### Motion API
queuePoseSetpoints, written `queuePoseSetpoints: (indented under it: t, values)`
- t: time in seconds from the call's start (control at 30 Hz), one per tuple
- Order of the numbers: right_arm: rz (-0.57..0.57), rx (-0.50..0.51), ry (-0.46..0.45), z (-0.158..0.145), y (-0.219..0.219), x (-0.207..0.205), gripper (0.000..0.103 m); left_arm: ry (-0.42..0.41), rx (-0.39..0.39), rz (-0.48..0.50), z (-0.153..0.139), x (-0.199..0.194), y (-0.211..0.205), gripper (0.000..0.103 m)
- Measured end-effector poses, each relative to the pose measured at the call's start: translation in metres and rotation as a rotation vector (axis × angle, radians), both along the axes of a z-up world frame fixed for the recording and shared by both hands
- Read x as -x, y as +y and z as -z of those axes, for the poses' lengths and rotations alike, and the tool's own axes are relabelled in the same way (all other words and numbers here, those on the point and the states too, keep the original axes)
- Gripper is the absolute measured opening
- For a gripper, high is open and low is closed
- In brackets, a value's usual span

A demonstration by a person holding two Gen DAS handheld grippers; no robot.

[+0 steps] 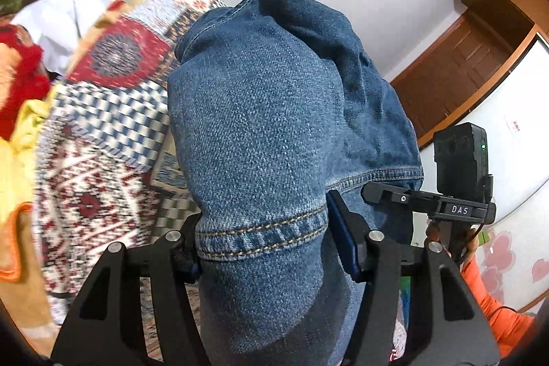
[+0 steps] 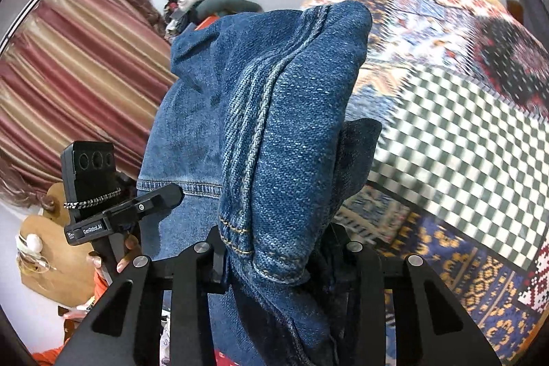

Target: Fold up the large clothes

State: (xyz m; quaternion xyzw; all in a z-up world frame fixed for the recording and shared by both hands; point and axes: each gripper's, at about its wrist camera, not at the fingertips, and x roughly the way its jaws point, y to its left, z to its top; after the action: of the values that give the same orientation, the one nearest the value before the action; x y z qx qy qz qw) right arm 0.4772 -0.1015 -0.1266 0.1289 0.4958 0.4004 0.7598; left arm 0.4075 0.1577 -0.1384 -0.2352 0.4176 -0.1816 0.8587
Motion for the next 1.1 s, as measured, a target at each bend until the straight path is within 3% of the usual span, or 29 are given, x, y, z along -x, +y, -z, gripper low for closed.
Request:
queuePoseSetpoints:
  t: [0.27, 0.57, 0.77, 0.9, 1.0, 1.1]
  values:
    - [-0.056, 0.027, 0.063, 0.021, 0.064, 0.015, 0.035, 0.064, 0.012, -0.067, 0.011, 0.035, 0.057, 0.06]
    - [-0.096, 0.106, 0.217, 0.104, 0.12, 0.011, 0.035, 0.215, 0.053, -0.114, 0.088, 0.048, 0.097, 0.06]
    - [-0.09, 0.134, 0.254, 0.139, 0.131, 0.0, 0.035, 0.321, 0.158, -0.166, 0.151, 0.049, 0.117, 0.062]
    - [-0.093, 0.152, 0.223, 0.153, 0.135, -0.001, 0.042, 0.326, 0.096, -0.182, 0.161, 0.054, 0.115, 0.069]
    - [-0.089, 0.166, 0.193, 0.156, 0.129, 0.005, 0.052, 0.299, -0.034, -0.18, 0.146, 0.063, 0.107, 0.073]
    - [-0.089, 0.189, 0.16, 0.151, 0.116, 0.013, 0.052, 0.28, -0.134, -0.187, 0.133, 0.074, 0.101, 0.074]
